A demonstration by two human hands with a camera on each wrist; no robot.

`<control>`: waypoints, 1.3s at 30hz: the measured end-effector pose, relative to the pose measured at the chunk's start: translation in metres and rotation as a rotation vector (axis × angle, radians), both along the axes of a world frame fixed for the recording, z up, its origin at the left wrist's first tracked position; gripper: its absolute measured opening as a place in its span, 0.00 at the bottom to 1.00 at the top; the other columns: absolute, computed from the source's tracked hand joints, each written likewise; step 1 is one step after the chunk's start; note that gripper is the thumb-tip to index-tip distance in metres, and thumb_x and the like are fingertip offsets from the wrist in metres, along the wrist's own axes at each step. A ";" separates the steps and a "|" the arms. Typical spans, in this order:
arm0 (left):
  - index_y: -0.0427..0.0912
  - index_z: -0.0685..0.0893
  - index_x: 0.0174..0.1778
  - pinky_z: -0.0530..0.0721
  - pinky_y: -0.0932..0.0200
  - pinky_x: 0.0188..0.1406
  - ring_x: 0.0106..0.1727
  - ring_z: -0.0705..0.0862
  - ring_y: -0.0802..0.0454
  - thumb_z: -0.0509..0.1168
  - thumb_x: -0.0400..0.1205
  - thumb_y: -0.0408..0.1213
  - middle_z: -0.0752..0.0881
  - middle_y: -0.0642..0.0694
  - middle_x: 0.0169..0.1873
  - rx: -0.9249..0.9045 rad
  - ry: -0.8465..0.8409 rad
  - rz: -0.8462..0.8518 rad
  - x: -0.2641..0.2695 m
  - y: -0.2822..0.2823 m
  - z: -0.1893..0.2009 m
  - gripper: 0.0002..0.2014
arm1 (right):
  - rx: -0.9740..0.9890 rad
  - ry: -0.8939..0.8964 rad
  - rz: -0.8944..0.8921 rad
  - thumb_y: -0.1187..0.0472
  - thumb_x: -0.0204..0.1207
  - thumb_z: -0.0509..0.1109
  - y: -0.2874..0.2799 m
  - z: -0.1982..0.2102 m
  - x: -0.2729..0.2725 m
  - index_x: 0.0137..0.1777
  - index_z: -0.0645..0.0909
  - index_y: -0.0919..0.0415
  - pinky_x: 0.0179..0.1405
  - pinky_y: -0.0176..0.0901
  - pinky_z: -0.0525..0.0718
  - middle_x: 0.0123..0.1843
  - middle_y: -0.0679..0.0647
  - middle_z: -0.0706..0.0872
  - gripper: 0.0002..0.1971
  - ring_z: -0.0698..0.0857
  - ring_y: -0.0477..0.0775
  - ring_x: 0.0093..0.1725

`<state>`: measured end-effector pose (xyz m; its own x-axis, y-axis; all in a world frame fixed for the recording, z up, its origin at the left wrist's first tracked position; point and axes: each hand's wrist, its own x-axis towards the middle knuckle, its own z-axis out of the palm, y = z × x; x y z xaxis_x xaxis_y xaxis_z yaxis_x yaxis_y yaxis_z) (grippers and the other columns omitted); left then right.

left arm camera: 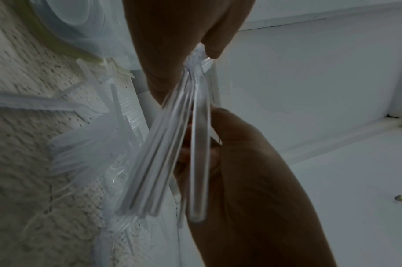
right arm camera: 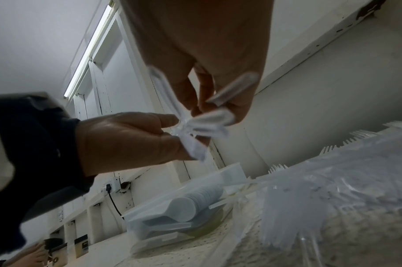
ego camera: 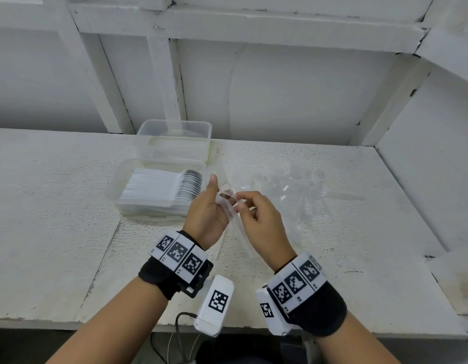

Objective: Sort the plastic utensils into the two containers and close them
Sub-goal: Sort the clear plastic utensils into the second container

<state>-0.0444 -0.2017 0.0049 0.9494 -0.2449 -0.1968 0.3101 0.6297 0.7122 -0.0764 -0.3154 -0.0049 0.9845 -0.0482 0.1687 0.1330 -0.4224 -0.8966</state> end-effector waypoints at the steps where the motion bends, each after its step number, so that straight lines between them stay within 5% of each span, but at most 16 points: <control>1: 0.39 0.76 0.39 0.88 0.51 0.45 0.36 0.86 0.49 0.49 0.87 0.48 0.81 0.44 0.32 0.010 0.006 0.001 0.000 0.000 -0.001 0.20 | 0.019 0.018 0.020 0.62 0.81 0.63 0.000 0.001 -0.001 0.60 0.80 0.57 0.38 0.22 0.76 0.44 0.48 0.82 0.10 0.78 0.34 0.37; 6: 0.42 0.72 0.44 0.85 0.54 0.40 0.32 0.84 0.52 0.53 0.86 0.50 0.79 0.46 0.36 0.067 0.077 0.051 0.002 0.001 -0.005 0.14 | 0.019 0.043 0.077 0.64 0.82 0.60 0.002 0.002 -0.003 0.61 0.80 0.59 0.32 0.24 0.74 0.31 0.41 0.76 0.11 0.77 0.32 0.30; 10: 0.44 0.71 0.46 0.85 0.58 0.31 0.30 0.82 0.55 0.53 0.85 0.50 0.79 0.49 0.32 0.050 0.082 0.061 0.004 -0.001 -0.002 0.13 | -0.040 -0.013 0.091 0.64 0.83 0.58 0.005 0.000 -0.002 0.64 0.79 0.60 0.43 0.21 0.75 0.46 0.37 0.82 0.13 0.79 0.27 0.42; 13: 0.43 0.73 0.42 0.85 0.58 0.28 0.31 0.82 0.53 0.53 0.85 0.49 0.78 0.48 0.31 -0.011 0.083 0.104 0.006 -0.003 0.001 0.14 | -0.192 -0.135 0.078 0.60 0.83 0.58 0.006 -0.005 0.001 0.66 0.78 0.56 0.55 0.36 0.80 0.60 0.49 0.82 0.15 0.81 0.42 0.55; 17: 0.42 0.75 0.35 0.84 0.56 0.29 0.31 0.82 0.54 0.53 0.86 0.49 0.81 0.50 0.27 0.011 0.052 0.145 0.008 -0.004 0.004 0.18 | -0.155 -0.048 0.167 0.54 0.83 0.60 0.006 0.000 0.003 0.71 0.72 0.49 0.55 0.41 0.82 0.63 0.50 0.81 0.17 0.81 0.44 0.55; 20: 0.42 0.75 0.34 0.84 0.58 0.29 0.30 0.83 0.55 0.52 0.86 0.51 0.81 0.51 0.27 0.014 0.081 0.135 0.011 -0.004 0.006 0.19 | -0.179 0.009 0.244 0.53 0.83 0.58 0.006 0.003 0.006 0.73 0.65 0.47 0.47 0.41 0.82 0.54 0.47 0.83 0.19 0.83 0.44 0.46; 23: 0.45 0.74 0.40 0.84 0.56 0.35 0.34 0.82 0.54 0.54 0.84 0.53 0.80 0.50 0.34 0.033 0.093 0.115 0.016 -0.002 0.005 0.16 | -0.196 0.051 0.283 0.58 0.84 0.57 0.006 0.004 0.010 0.74 0.61 0.49 0.41 0.38 0.78 0.43 0.45 0.80 0.19 0.80 0.41 0.37; 26: 0.44 0.73 0.51 0.80 0.56 0.36 0.38 0.84 0.55 0.52 0.84 0.55 0.82 0.51 0.39 0.157 0.077 0.088 0.022 0.002 0.005 0.17 | -0.187 0.027 0.296 0.61 0.85 0.55 0.005 0.006 0.017 0.76 0.62 0.51 0.44 0.25 0.75 0.54 0.46 0.80 0.20 0.79 0.35 0.43; 28: 0.42 0.71 0.64 0.79 0.56 0.40 0.47 0.84 0.53 0.49 0.84 0.56 0.84 0.47 0.48 0.200 0.062 0.057 0.025 0.006 0.007 0.23 | -0.179 0.005 0.301 0.60 0.86 0.54 0.005 0.009 0.023 0.76 0.63 0.52 0.53 0.30 0.76 0.62 0.47 0.80 0.19 0.81 0.41 0.55; 31: 0.37 0.64 0.76 0.80 0.54 0.48 0.56 0.81 0.50 0.44 0.85 0.57 0.81 0.39 0.62 0.289 0.034 -0.023 0.031 0.013 0.011 0.31 | -0.204 0.006 0.308 0.56 0.85 0.56 0.003 0.014 0.032 0.76 0.64 0.54 0.48 0.32 0.75 0.49 0.40 0.80 0.20 0.80 0.38 0.46; 33: 0.40 0.69 0.70 0.79 0.50 0.56 0.54 0.81 0.50 0.44 0.86 0.56 0.83 0.43 0.53 0.342 0.011 -0.050 0.036 0.019 0.014 0.27 | -0.225 0.015 0.309 0.56 0.84 0.58 0.001 0.016 0.039 0.76 0.65 0.55 0.40 0.28 0.73 0.38 0.37 0.75 0.21 0.77 0.37 0.37; 36: 0.41 0.74 0.55 0.80 0.51 0.54 0.47 0.84 0.51 0.53 0.85 0.50 0.86 0.47 0.43 0.374 -0.038 -0.028 0.043 0.032 0.021 0.15 | -0.196 0.008 0.325 0.57 0.84 0.58 -0.003 0.021 0.049 0.75 0.66 0.54 0.35 0.31 0.73 0.33 0.49 0.77 0.20 0.76 0.43 0.31; 39: 0.40 0.74 0.51 0.86 0.56 0.48 0.41 0.88 0.50 0.58 0.84 0.42 0.88 0.40 0.48 0.341 -0.074 0.001 0.054 0.046 0.030 0.08 | -0.203 0.014 0.378 0.58 0.84 0.58 -0.001 0.024 0.055 0.75 0.67 0.54 0.34 0.31 0.74 0.34 0.52 0.79 0.20 0.78 0.40 0.30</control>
